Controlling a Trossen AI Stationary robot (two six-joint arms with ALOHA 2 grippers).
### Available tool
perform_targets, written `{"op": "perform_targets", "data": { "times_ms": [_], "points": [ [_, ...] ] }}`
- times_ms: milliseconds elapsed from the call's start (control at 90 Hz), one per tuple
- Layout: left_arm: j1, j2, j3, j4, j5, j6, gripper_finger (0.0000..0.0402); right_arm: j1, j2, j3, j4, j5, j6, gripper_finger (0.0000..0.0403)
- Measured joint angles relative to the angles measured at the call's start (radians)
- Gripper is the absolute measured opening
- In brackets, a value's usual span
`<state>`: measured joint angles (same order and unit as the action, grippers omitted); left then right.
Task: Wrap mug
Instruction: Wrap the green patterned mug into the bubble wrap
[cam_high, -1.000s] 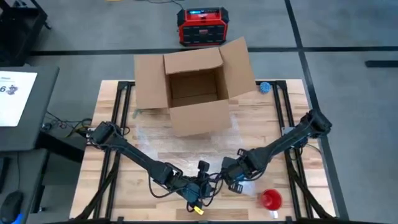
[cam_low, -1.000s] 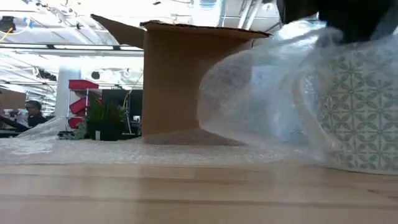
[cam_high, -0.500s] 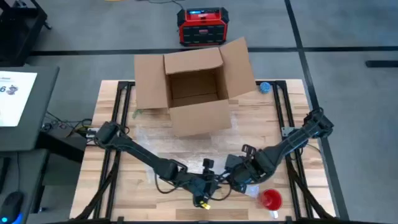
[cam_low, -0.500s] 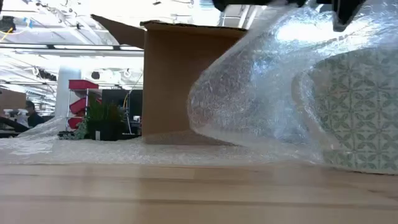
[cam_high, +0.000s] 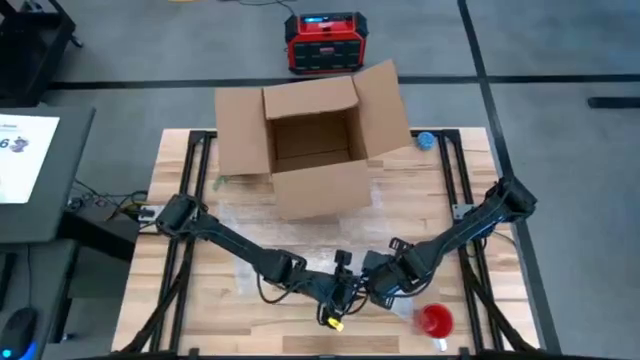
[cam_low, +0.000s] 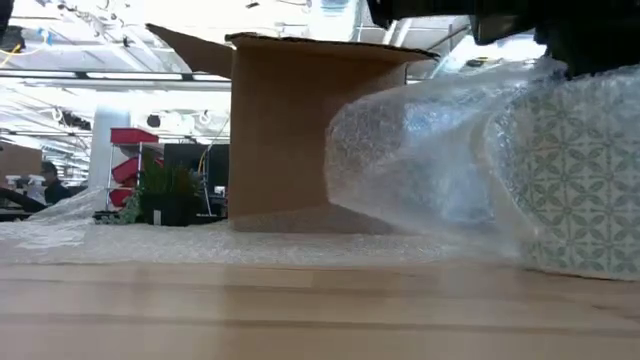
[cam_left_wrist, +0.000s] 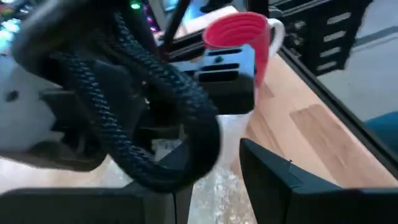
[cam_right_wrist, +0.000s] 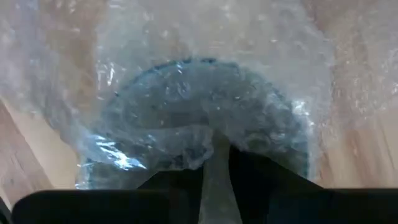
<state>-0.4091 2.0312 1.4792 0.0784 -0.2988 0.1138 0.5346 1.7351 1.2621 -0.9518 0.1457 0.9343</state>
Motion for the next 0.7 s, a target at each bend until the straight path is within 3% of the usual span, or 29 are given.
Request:
{"op": "perform_targets", "data": {
  "times_ms": [456,700],
  "points": [
    [0.051,0.050,0.000,0.029,0.007,-0.063,0.0107,0.027,-0.005,0.182,-0.196,-0.009,-0.019,0.0066],
    [0.050,0.050,0.001,0.016,0.006,-0.074,0.0107,0.064,-0.008,0.306,-0.287,0.080,0.001,0.0066]
  ]
}}
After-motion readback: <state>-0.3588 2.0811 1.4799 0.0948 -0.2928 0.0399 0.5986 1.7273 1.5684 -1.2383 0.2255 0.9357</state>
